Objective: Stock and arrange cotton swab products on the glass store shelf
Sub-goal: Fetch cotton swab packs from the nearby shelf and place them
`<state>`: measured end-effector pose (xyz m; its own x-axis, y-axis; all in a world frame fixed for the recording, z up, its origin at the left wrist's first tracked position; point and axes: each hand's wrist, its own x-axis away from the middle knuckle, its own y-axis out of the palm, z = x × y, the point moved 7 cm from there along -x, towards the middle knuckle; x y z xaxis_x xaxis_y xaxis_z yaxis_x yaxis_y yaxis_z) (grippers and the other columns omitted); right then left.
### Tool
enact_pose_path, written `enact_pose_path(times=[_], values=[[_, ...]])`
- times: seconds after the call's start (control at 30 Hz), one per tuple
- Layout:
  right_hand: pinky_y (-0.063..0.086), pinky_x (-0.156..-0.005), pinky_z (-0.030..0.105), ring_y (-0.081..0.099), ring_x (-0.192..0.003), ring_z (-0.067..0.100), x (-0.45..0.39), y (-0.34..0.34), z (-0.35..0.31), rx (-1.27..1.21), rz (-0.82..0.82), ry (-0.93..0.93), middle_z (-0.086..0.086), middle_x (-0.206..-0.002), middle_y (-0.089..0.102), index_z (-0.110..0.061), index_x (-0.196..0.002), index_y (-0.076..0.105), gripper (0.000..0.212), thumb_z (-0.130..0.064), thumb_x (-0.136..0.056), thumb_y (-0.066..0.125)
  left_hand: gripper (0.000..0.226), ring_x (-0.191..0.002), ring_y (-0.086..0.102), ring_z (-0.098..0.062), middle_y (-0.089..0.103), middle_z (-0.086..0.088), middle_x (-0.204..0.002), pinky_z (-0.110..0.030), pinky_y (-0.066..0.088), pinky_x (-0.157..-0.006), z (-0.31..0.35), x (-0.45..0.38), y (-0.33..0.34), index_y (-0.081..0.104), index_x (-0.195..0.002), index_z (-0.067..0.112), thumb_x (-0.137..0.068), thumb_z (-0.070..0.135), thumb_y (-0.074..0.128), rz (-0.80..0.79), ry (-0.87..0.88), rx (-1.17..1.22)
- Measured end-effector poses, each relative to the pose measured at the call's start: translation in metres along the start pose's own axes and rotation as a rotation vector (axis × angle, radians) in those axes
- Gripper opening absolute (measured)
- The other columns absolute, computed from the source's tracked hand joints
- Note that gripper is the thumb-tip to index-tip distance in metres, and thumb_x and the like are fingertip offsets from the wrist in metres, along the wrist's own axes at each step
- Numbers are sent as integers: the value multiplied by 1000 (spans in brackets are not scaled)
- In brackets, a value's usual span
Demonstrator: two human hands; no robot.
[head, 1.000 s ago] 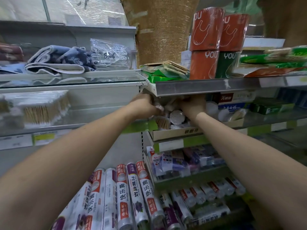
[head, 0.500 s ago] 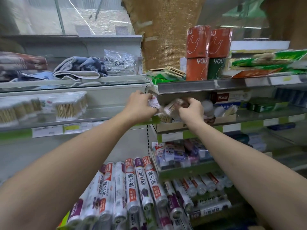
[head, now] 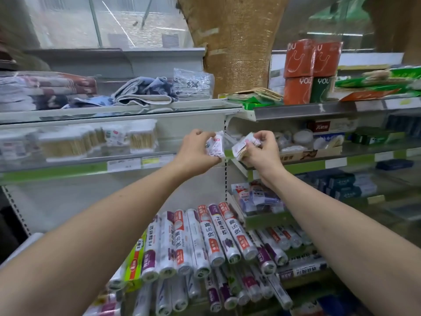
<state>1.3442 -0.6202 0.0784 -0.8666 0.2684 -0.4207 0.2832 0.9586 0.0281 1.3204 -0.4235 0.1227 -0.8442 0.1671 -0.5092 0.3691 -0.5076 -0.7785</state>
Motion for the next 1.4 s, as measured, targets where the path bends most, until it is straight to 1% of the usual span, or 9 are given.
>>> enact_pose_path(times=[0.1, 0.23, 0.4, 0.57, 0.77, 0.97, 1.17, 1.23, 1.4], values=[[62, -77, 51, 66, -106, 30, 23, 24, -12, -112, -43, 59, 16, -124, 55, -29, -100, 48, 26, -8, -96, 62, 82, -127, 48, -26, 49, -8, -138, -34, 40, -105, -15, 18, -18, 49, -147, 17, -75, 29, 85, 15, 6, 5], [63, -70, 42, 68, -100, 28, 43, 56, -23, -171, -84, 88, 20, -121, 58, -19, -110, 45, 31, -2, -93, 65, 91, -125, 48, -26, 49, -7, -135, -36, 42, -105, -43, 43, -43, 50, -145, 16, -66, 32, 91, 24, -19, -18], [57, -83, 48, 68, -99, 30, 68, 101, -32, -180, -141, 130, 17, -117, 62, -14, -129, 43, 58, -10, -83, 78, 98, -125, 44, -28, 41, -8, -135, -39, 42, -107, -87, 73, -64, 46, -147, 14, -64, 37, 92, 6, -106, -8], [55, -78, 35, 66, -92, 20, 78, 133, -32, -170, -150, 141, 9, -110, 63, -8, -130, 45, 61, -12, -81, 81, 91, -125, 41, -25, 39, -5, -134, -39, 45, -104, -118, 91, -80, 45, -148, 14, -70, 30, 89, 7, -142, 21], [58, -70, 33, 66, -80, 21, 60, 158, -35, -288, -192, 187, 12, -102, 64, 1, -135, 46, 50, 3, -90, 66, 86, -122, 46, -24, 36, 0, -139, -27, 49, -82, -138, 87, -89, 42, -151, 17, -75, 17, 81, 28, -152, 66], [61, -78, 46, 68, -87, 31, 29, 164, -23, -436, -218, 296, 27, -111, 62, 8, -130, 48, 42, 17, -90, 46, 83, -130, 42, -21, 40, -4, -143, -23, 34, -95, -131, 62, -79, 43, -151, 19, -76, 23, 79, 65, -127, 71], [55, -90, 54, 66, -94, 33, -17, 158, -17, -380, -221, 257, 19, -100, 64, -2, -108, 57, 33, 20, -89, 43, 83, -126, 44, -23, 42, -5, -136, -31, 41, -103, -115, 22, -55, 44, -149, 20, -74, 28, 80, 74, -126, 41], [56, -90, 53, 65, -94, 33, -34, 155, -16, -364, -221, 237, 15, -96, 65, -6, -101, 57, 30, 19, -89, 46, 81, -127, 43, -22, 43, -4, -134, -27, 38, -101, -106, 4, -48, 46, -148, 21, -75, 28, 79, 80, -116, 36], [59, -84, 50, 68, -97, 32, -80, 146, 1, -291, -198, 248, 20, -113, 63, -5, -124, 49, 40, 14, -89, 52, 82, -128, 43, -24, 44, -4, -132, -32, 38, -108, -96, -25, -25, 46, -149, 21, -76, 35, 79, 65, -136, -5]])
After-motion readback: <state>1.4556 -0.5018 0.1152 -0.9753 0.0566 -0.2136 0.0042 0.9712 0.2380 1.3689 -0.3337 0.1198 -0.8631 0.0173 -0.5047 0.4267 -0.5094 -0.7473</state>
